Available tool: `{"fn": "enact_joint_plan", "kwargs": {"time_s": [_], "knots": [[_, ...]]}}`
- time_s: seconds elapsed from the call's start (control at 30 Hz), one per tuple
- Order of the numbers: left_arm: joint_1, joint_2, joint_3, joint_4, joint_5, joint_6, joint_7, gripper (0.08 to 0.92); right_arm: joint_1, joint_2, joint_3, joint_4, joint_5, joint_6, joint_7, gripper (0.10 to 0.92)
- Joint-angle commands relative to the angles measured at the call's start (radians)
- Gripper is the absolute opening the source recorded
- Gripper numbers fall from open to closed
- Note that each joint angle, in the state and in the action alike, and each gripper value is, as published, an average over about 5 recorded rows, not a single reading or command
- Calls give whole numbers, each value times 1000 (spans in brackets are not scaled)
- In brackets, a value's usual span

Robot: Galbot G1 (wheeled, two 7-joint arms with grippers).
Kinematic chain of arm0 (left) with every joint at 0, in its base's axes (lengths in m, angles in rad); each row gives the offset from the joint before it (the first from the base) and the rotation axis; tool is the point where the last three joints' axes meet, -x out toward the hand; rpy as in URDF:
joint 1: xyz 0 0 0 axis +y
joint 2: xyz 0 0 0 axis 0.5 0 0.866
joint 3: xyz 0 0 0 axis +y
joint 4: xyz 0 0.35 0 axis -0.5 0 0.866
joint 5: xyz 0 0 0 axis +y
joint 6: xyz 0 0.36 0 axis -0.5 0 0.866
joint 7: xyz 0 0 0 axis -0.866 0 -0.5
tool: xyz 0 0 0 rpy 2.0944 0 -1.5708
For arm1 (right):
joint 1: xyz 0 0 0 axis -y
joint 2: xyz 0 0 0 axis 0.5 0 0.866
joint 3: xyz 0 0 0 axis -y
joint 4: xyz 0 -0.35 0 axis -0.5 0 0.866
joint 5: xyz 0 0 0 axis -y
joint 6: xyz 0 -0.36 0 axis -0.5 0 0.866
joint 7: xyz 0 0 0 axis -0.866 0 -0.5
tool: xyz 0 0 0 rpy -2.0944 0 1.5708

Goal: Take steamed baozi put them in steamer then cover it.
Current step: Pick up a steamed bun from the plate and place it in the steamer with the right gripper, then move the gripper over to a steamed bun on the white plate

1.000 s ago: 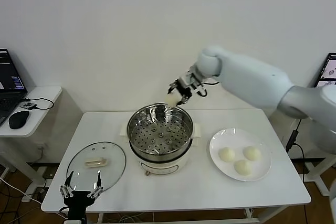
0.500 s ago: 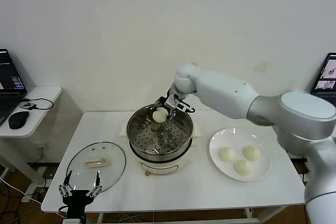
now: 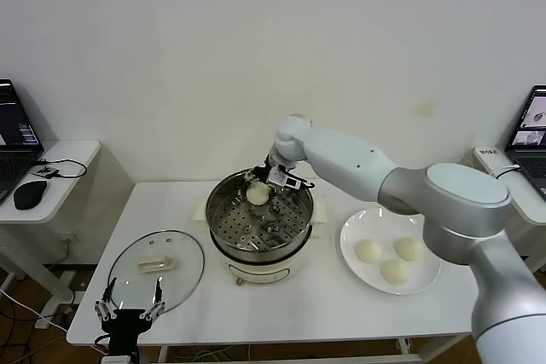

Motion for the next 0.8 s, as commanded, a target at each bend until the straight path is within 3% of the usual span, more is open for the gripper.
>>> {"fn": "enact_joint_plan", "kwargs": {"time_s": [0.03, 0.17, 0.3, 0.4, 0.6, 0.8], "knots": [[5, 1, -4, -11, 0, 2, 1, 823, 57, -42, -18, 76, 192, -101, -78, 821], [10, 2, -4, -21, -1, 3, 1, 823, 159, -156, -58, 242, 398, -394, -196, 823], [7, 2, -1, -29, -1, 5, 1, 823, 230, -306, -73, 436, 474, -690, -238, 823], [4, 3, 6, -39, -1, 8, 2, 823, 255, -435, -71, 559, 553, -825, -241, 823], [1, 16, 14, -49, 1, 13, 5, 823, 259, -669, -53, 742, 639, -945, -236, 823], [0, 26, 24, -50, 5, 14, 6, 823, 135, -899, -1, 845, 578, -961, -243, 823]]}}
